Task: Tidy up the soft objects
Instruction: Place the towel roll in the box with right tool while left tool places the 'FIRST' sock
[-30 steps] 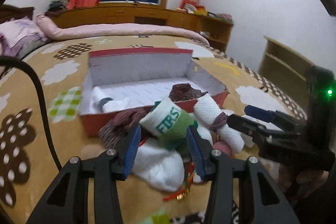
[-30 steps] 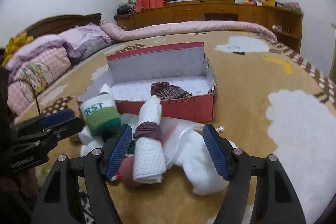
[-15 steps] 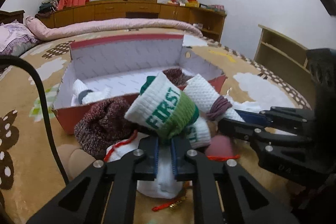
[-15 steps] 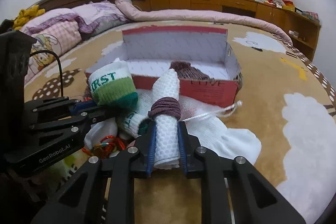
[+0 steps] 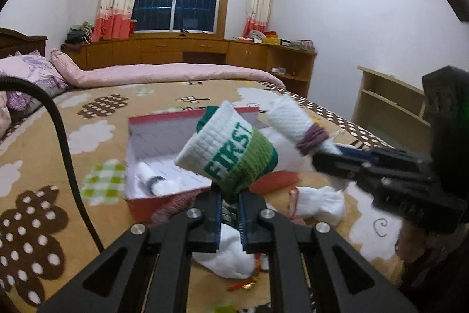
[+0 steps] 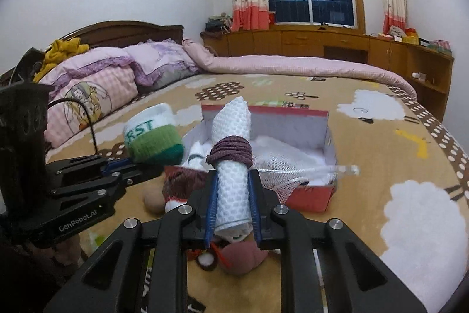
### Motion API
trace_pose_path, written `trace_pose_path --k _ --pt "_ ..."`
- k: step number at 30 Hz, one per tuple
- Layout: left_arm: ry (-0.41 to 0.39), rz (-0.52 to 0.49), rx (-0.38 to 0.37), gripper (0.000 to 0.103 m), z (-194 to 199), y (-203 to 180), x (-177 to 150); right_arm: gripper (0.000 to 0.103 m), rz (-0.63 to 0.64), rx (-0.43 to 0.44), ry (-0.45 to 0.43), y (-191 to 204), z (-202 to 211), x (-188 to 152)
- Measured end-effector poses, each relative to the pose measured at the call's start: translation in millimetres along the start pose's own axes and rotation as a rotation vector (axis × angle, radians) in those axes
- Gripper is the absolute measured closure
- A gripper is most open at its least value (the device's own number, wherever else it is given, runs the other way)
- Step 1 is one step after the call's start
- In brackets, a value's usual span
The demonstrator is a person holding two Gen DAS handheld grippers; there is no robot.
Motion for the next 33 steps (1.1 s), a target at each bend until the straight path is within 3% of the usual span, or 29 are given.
trace_pose_path --k 8,16,29,33 --pt "0.063 0.093 0.024 0.094 -15 41 -2 0.082 -0.059 -0.031 0.010 -26 -15 16" --pt "0.100 0.097 0.048 0.094 -43 64 2 0.082 -0.126 -0.004 0.070 -48 -37 8" --pt "0.167 0.074 0.054 0.094 -83 68 -3 0.082 -0.064 -0.017 0.113 -47 -74 5" --pt "0.244 0.080 0.075 0.094 -111 83 -13 0.082 -0.047 -0.021 0.168 -53 -99 3"
Point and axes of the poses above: each gripper's, at about its wrist camera, not at the fingertips, and z roughly against the way its jaws point, y to its left, x to its top, the point moved 10 cm from there along -z, roughly the way its jaws point, and after that the axes turned 1 degree about -z, right-handed, at the moved point
